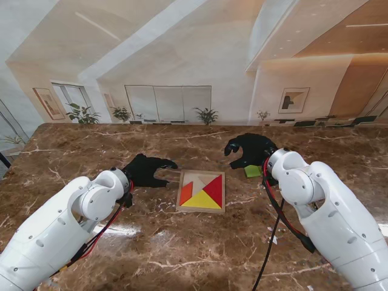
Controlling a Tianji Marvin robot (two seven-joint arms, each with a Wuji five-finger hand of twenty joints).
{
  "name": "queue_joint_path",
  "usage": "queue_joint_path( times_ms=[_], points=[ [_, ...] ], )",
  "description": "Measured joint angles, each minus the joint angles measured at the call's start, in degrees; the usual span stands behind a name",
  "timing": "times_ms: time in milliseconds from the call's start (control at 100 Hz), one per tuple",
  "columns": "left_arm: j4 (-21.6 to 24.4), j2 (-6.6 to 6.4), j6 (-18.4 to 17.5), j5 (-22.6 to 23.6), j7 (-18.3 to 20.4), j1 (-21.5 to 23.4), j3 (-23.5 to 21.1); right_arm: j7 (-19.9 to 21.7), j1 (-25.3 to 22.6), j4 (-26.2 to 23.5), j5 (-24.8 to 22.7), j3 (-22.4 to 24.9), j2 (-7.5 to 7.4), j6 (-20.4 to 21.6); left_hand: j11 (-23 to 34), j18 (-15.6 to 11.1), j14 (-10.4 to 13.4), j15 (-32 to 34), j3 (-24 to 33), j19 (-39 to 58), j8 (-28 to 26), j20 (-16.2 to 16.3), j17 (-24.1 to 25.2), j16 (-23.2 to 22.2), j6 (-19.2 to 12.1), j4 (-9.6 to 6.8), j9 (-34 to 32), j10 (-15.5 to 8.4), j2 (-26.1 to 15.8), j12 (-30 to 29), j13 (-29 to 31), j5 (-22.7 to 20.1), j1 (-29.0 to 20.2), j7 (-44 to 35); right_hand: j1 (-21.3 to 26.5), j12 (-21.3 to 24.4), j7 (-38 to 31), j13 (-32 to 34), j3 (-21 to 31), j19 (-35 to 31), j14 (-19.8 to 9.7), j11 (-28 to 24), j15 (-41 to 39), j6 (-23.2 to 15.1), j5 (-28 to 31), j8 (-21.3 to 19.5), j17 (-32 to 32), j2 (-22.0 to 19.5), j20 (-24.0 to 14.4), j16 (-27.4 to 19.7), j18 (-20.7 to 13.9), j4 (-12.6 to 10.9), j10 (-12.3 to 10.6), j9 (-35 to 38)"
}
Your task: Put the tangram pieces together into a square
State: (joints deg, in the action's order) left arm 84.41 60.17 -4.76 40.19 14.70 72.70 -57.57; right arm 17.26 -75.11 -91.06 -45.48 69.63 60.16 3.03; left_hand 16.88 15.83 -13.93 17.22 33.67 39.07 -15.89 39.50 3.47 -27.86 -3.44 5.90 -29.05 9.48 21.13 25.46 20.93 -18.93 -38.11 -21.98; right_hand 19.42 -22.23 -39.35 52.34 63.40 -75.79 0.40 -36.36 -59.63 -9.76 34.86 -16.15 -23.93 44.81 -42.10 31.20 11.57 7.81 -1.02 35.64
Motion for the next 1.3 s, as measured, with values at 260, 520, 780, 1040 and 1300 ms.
queue_joint_path(
  times_ms=[260, 520, 780, 1040, 1300],
  points=[
    [-0.39, 0.03, 0.16, -0.52, 0.07, -0.34, -0.06, -4.98, 6.46, 10.92, -4.78, -4.12, -0.90, 4.80, -0.48, 0.01, 0.00, -0.04, -0.47, -0.92, 0.00, 0.00, 0.02, 0.00, 0.00, 0.00, -0.01, -0.02, 0.00, -0.35, 0.00, 0.00, 0.00, 0.00, 3.60, 0.29, -0.45, -0.01, 1.56, 0.15, -0.03, -0.02, 0.49, -3.16, -2.93, -0.03, 0.08, 6.92, 0.02, -0.01, -0.16, 1.01, -2.03, 0.01],
    [-1.83, 0.27, -0.50, -1.31, -1.06, -1.04, 0.47, -12.84, 14.47, 23.40, -8.32, -12.34, -0.87, 7.71, -0.50, 0.02, -0.02, -0.06, -0.57, -1.27, 0.01, -0.01, 0.02, 0.00, 0.00, 0.00, -0.01, -0.03, 0.00, -0.59, 0.00, 0.00, 0.00, 0.00, 4.70, 0.43, -0.47, 0.04, 1.85, 0.59, -0.14, -1.06, 0.63, -5.19, -3.91, -0.04, -0.64, 9.29, 0.02, -0.02, -0.48, 1.50, -2.72, 0.83],
    [-3.80, 0.60, -0.53, -2.71, -1.94, -2.38, 1.76, -17.88, 21.18, 33.41, -8.88, -20.19, -0.64, 8.71, -0.51, 0.03, -0.02, -0.07, -1.15, -1.38, 0.01, -0.01, 0.02, 0.00, 0.00, 0.00, -0.02, -0.03, 0.00, -0.60, 0.00, 0.00, 0.00, 0.00, 4.70, -0.08, -0.52, 0.05, 1.85, 0.78, -0.28, -2.89, 0.63, -5.35, -3.92, -0.04, -0.66, 9.32, 0.03, -0.02, -0.48, 1.53, -2.66, 2.53],
    [-4.18, 0.84, -0.45, -2.78, -2.60, -2.61, 1.89, -21.70, 24.26, 38.96, -8.11, -25.87, -0.34, 8.00, -0.51, 0.03, -0.03, -0.62, -1.18, -1.85, 0.01, -0.01, 0.02, 0.00, 0.00, 0.00, -0.02, -0.03, 0.00, -0.60, 0.01, -0.01, 0.00, 0.00, 4.70, -0.75, 0.41, 0.05, 1.85, 0.84, -0.32, -3.32, 0.64, -5.08, -7.85, 0.07, -0.67, 9.88, 0.03, -0.02, -0.48, 1.55, -2.41, 3.16],
    [-4.79, 1.02, -0.45, -3.01, -3.43, -3.03, 2.65, -24.34, 25.46, 42.31, -6.67, -30.01, 0.09, 6.13, -0.51, 0.04, -0.03, -0.64, -1.74, -2.06, 0.01, -0.01, 0.02, 0.00, 0.00, 0.00, -0.02, -0.03, 0.00, -0.60, 0.01, -0.02, -0.02, 0.00, 4.70, -0.96, 0.22, 0.05, 1.85, 0.85, -0.57, -3.54, 0.64, -3.54, -7.74, 0.24, -0.67, 9.88, 0.03, -0.02, -0.48, 1.56, -1.82, 3.67]
  ],
)
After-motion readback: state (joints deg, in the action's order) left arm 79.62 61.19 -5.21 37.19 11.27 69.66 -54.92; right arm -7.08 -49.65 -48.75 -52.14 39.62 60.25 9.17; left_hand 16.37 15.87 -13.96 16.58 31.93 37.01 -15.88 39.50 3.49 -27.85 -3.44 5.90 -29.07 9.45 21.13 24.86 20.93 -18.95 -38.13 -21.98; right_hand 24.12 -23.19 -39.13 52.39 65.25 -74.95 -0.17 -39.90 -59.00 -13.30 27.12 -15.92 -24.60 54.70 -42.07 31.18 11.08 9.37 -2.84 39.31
